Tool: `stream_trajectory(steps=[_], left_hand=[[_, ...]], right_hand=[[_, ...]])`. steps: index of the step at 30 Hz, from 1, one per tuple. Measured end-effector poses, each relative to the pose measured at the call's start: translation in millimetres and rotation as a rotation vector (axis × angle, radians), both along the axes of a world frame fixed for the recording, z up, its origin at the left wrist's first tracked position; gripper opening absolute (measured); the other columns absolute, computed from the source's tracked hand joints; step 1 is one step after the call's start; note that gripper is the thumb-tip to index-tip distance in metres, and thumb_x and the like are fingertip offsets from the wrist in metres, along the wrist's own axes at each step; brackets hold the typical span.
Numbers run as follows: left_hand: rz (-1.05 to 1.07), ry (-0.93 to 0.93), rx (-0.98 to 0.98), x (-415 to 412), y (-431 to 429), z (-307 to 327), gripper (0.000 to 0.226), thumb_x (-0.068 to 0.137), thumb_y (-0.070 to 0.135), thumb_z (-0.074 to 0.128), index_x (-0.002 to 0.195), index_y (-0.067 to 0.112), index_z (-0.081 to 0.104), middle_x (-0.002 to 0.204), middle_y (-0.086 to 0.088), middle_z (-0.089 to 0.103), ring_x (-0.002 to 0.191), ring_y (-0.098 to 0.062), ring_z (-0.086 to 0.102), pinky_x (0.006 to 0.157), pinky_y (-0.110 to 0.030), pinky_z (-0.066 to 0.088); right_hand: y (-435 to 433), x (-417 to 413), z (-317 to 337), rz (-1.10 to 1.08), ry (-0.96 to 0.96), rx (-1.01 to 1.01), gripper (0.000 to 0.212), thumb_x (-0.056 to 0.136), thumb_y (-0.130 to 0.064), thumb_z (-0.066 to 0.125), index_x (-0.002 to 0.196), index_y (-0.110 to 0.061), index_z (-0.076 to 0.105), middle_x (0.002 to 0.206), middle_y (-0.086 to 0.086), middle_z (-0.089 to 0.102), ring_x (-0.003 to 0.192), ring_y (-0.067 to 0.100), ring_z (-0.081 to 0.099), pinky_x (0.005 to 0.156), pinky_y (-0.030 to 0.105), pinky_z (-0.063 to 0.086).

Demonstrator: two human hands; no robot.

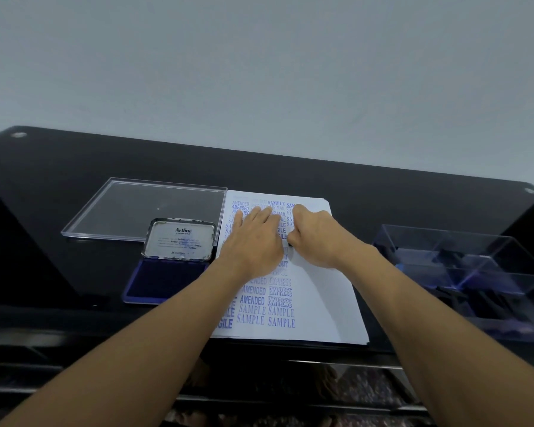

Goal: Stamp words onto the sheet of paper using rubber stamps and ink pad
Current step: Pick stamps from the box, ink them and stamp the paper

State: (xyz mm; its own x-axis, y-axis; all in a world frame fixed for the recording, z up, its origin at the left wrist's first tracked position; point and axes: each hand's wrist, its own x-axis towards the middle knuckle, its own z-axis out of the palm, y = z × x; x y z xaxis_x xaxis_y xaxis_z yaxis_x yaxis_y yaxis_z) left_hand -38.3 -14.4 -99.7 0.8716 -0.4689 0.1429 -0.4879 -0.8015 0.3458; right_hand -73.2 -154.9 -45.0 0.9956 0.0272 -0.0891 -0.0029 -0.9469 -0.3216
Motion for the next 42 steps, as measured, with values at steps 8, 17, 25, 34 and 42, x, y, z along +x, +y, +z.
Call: stream_trajectory(steps=[8,17,25,34,42], left_hand=[[-0.002,-0.023,-0.007,0.6,0.4,-1.3,0.046,0.100,0.018,0.029,0.144,0.011,0.040,0.159,-0.008,0.027,0.147,-0.023,0.017,0.122,-0.053,0.005],[-0.001,-0.019,-0.002,1.1,0.0,-1.7,0.047,0.100,0.018,0.029,0.145,0.011,0.039,0.160,-0.007,0.026,0.148,-0.022,0.015,0.122,-0.052,0.003],[0.001,-0.008,-0.001,2.5,-0.2,-3.6,0.048,0.101,0.020,0.028,0.148,0.012,0.035,0.161,-0.007,0.024,0.150,-0.024,0.013,0.122,-0.052,0.003],[0.001,-0.016,0.000,2.8,-0.6,-4.1,0.048,0.101,0.020,0.028,0.148,0.012,0.036,0.160,-0.007,0.026,0.149,-0.024,0.015,0.122,-0.053,0.004],[-0.002,-0.012,-0.016,1.0,-0.8,-2.9,0.046,0.100,0.018,0.028,0.145,0.012,0.039,0.159,-0.007,0.027,0.148,-0.022,0.016,0.122,-0.052,0.003]], right_hand=[[-0.8,9.0,6.6,-0.014,0.043,-0.017,0.010,0.100,-0.019,0.043,0.095,-0.010,0.041,0.089,0.010,0.052,0.061,0.016,0.041,0.051,0.029,0.031],[0.7,5.1,3.8,-0.023,0.017,0.017,0.013,0.100,-0.020,0.045,0.091,-0.014,0.038,0.084,0.007,0.049,0.061,0.017,0.042,0.051,0.028,0.030],[1.5,5.3,5.0,-0.040,0.031,0.021,0.013,0.100,-0.021,0.044,0.092,-0.014,0.039,0.088,0.008,0.050,0.063,0.017,0.043,0.052,0.029,0.032],[2.1,6.7,8.8,-0.040,0.035,0.019,0.013,0.101,-0.022,0.044,0.093,-0.012,0.040,0.085,0.006,0.049,0.062,0.015,0.043,0.051,0.028,0.031],[4.3,0.7,4.7,-0.065,0.024,0.044,0.018,0.100,-0.020,0.043,0.084,-0.016,0.034,0.083,0.008,0.048,0.061,0.017,0.041,0.050,0.029,0.030]])
